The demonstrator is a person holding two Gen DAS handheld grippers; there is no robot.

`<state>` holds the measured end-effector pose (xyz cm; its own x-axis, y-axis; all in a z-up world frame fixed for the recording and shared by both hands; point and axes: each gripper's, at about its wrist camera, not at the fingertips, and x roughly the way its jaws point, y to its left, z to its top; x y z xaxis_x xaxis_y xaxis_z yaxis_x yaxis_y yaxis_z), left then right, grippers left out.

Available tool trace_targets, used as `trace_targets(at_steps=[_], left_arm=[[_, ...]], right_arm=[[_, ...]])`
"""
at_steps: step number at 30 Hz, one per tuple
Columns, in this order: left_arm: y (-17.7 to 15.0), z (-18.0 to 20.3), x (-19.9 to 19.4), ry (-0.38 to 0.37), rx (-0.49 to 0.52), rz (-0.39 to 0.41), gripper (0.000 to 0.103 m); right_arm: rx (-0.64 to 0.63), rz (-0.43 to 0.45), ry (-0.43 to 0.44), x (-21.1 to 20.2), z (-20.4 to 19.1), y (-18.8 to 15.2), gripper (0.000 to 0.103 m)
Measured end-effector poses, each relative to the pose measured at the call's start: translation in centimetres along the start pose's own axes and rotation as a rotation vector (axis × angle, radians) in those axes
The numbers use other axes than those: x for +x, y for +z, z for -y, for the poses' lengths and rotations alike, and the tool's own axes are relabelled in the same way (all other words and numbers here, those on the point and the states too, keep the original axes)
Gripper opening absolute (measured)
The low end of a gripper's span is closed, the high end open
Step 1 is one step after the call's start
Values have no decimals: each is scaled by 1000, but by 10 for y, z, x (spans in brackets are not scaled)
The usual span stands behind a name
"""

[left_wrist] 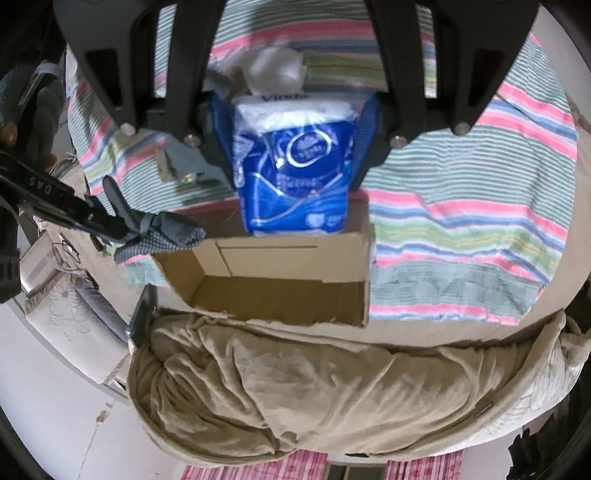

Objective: Organize objects
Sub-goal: 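Carry both items into the cardboard box and open both grippers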

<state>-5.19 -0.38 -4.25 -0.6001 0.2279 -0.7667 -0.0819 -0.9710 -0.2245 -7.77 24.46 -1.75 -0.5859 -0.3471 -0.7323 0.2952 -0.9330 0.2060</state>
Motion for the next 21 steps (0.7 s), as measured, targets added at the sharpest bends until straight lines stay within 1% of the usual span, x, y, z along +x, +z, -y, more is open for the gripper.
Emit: trace_targets(at_steps=[10,17,21], left_arm=[[20,3,4,19,16,37,56],[37,2,15,32,26,57,56],[45,-2,28,42,18,51,56]], right_arm=[[-23,43,-8,-3,9,25,15],[-54,56,-19,13,17,50,15],[-65,49,-23,27,21,59,15]])
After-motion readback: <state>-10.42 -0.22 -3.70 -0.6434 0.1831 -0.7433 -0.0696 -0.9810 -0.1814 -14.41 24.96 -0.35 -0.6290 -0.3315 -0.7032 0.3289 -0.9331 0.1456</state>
